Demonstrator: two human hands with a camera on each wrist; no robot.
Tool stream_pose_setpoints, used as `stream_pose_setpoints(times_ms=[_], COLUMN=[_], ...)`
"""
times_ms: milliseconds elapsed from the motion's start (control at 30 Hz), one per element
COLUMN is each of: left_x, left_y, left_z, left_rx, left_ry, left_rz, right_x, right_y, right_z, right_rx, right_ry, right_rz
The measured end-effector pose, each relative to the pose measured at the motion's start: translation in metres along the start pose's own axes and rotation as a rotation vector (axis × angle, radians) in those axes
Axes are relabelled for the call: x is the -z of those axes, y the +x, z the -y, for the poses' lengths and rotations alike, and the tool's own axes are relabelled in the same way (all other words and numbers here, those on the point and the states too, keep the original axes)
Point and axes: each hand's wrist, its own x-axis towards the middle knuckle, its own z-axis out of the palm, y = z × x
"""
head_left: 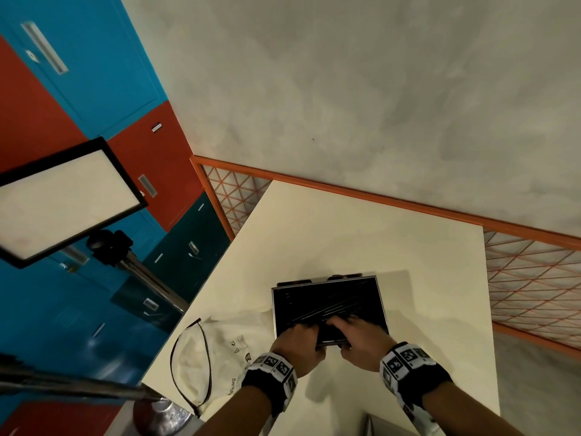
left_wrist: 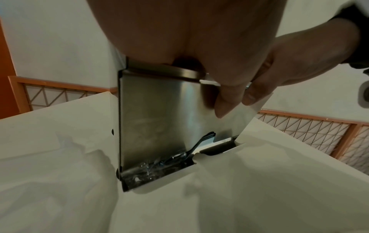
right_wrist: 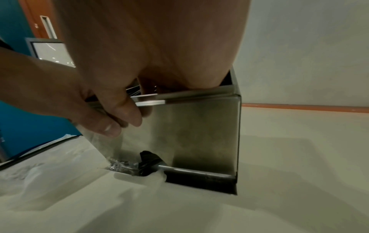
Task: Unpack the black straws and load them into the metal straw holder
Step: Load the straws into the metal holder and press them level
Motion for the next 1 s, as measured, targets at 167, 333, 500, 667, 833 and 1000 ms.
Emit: stream_pose_setpoints(times_ms=[167, 333, 500, 667, 833, 1000], left_x=[-0.001, 0.001, 0.006, 0.002, 0.003, 0.006], left_y=[-0.002, -0.003, 0.001, 0.001, 0.000, -0.003], left_z=[-0.001, -0.002, -0.001, -0.001, -0.004, -0.006], left_rx=[-0.014, -0.007, 0.021, 0.043, 0.062, 0.083], left_ry=[0.010, 0.035, 0.034, 0.132, 0.067, -0.011], left_rz=[-0.030, -0.031, 0.028, 0.071, 0.047, 0.020], right_x=[0.001, 0.001, -0.003, -0.002, 0.002, -0.002], right_y=[0.008, 0.017, 0.016, 0.015, 0.018, 0.028], right_z=[0.014, 0.020, 0.016, 0.010, 0.011, 0.019], right_rx=[0.008, -0.026, -0.063, -0.078, -0.078, -0.062], right_ry=[-0.105, -0.199, -0.227, -0.109, -0.084, -0.195], right_rz=[0.143, 0.202, 0.169, 0.168, 0.223, 0.260])
